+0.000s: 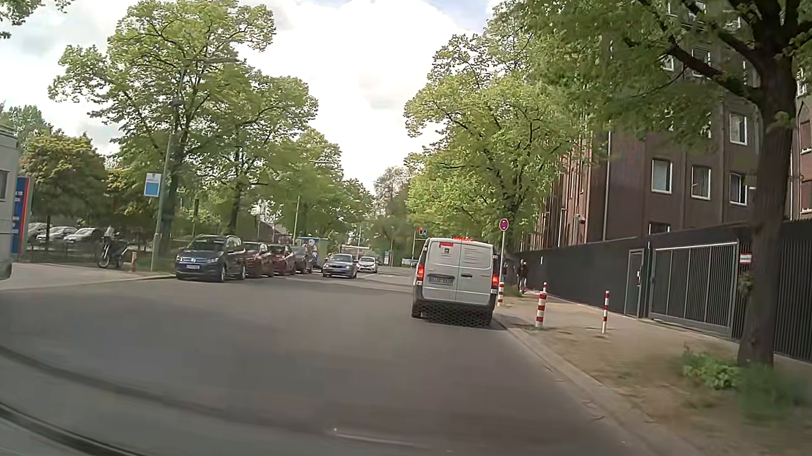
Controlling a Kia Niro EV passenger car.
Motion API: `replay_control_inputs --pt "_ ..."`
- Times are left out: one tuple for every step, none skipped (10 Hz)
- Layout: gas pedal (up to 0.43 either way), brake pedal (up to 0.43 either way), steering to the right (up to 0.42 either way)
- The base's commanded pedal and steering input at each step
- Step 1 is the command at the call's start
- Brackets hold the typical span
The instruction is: Follow the waypoints while adhering to traffic rules and regulations
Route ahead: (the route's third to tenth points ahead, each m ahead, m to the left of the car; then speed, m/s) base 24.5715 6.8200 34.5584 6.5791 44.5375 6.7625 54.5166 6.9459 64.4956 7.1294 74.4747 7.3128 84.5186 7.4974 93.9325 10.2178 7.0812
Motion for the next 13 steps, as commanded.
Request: replay_control_inputs --pt "0.000 0.189 -0.004" --pt "0.000 0.195 -0.004" --pt "0.000 0.195 -0.004" --pt "0.000 0.189 -0.004" --pt "0.000 0.189 -0.004" --pt "0.000 0.177 -0.004" --pt "0.000 0.146 -0.004" --pt "0.000 0.116 -0.008" --pt "0.000 0.116 -0.010" --pt "0.000 0.085 -0.010" --pt "0.000 0.024 -0.010" --pt "0.000 0.024 -0.010" --pt "0.000 0.024 -0.010"
